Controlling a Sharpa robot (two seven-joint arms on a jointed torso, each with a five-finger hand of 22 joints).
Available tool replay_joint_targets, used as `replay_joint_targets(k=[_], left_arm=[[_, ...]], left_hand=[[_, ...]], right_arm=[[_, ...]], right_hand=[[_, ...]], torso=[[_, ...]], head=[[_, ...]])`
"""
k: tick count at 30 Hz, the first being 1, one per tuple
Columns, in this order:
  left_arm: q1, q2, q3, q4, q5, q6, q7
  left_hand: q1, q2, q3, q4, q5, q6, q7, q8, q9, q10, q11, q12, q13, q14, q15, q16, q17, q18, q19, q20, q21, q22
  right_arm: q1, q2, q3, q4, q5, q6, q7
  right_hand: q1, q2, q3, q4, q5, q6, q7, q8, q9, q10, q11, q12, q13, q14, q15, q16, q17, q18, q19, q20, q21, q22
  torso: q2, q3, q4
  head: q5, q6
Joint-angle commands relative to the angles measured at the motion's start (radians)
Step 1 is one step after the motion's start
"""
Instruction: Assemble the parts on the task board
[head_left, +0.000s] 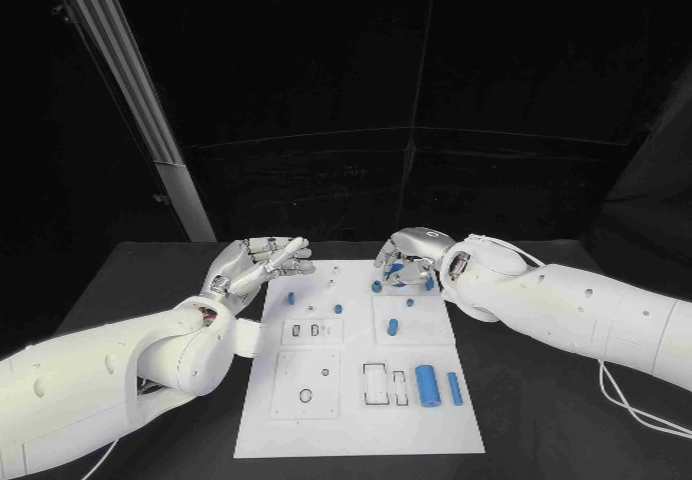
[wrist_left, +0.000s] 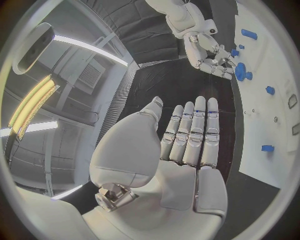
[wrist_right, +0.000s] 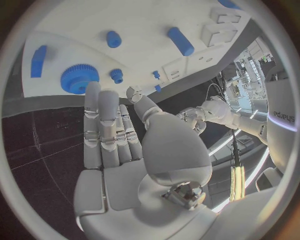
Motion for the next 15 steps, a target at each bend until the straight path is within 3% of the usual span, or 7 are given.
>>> replay_joint_targets(k=[1, 9, 15], left_arm=[[0.002, 0.002, 0.000, 0.002, -0.013, 0.032, 0.000], [0.002, 0.007, 0.000, 0.002, -0.013, 0.013, 0.003], [0.002, 0.010, 0.000, 0.000, -0.013, 0.011, 0.001]], left_hand=[[0.010, 0.001, 0.000, -0.009, 0.003, 0.006, 0.001, -0.007, -0.002, 0.007, 0.000, -0.004, -0.002, 0.009, 0.001, -0.008, 0.002, 0.014, 0.007, 0.001, -0.006, -0.001], [0.013, 0.002, -0.001, -0.013, 0.003, 0.004, 0.003, -0.015, -0.004, 0.005, 0.002, -0.015, -0.003, 0.008, 0.002, -0.016, 0.002, 0.013, 0.007, 0.002, -0.011, -0.006], [0.013, 0.003, -0.001, -0.014, 0.003, 0.003, 0.004, -0.018, -0.004, 0.003, 0.003, -0.018, -0.004, 0.009, 0.002, -0.018, 0.002, 0.014, 0.008, 0.003, -0.012, -0.007]], right_arm=[[0.006, 0.005, 0.001, -0.002, -0.125, 0.037, -0.084], [0.010, 0.018, 0.001, -0.002, -0.145, 0.079, -0.093], [0.011, 0.024, 0.001, 0.001, -0.148, 0.096, -0.084]], right_hand=[[-0.009, -0.001, -0.005, 0.004, 0.000, -0.018, -0.004, -0.006, 0.000, -0.036, 0.002, 0.009, 0.004, 0.043, 0.007, 0.098, 0.107, 0.004, 0.005, 0.004, 0.026, 0.016], [-0.002, 0.006, -0.009, 0.010, 0.003, -0.023, -0.005, -0.002, 0.002, -0.076, 0.004, 0.048, 0.015, 0.024, 0.009, 0.223, 0.243, 0.004, -0.015, 0.010, 0.076, 0.048], [0.002, 0.017, 0.000, 0.011, 0.003, -0.011, -0.007, 0.002, 0.003, -0.079, 0.003, 0.069, 0.017, 0.026, 0.009, 0.284, 0.315, 0.004, -0.021, 0.011, 0.102, 0.064]], torso=[[0.016, -0.0019, 0.0091], [0.027, -0.0046, 0.0200], [0.032, -0.0065, 0.0248]], head=[[-0.005, 0.002], [-0.009, 0.001], [-0.010, -0.001]])
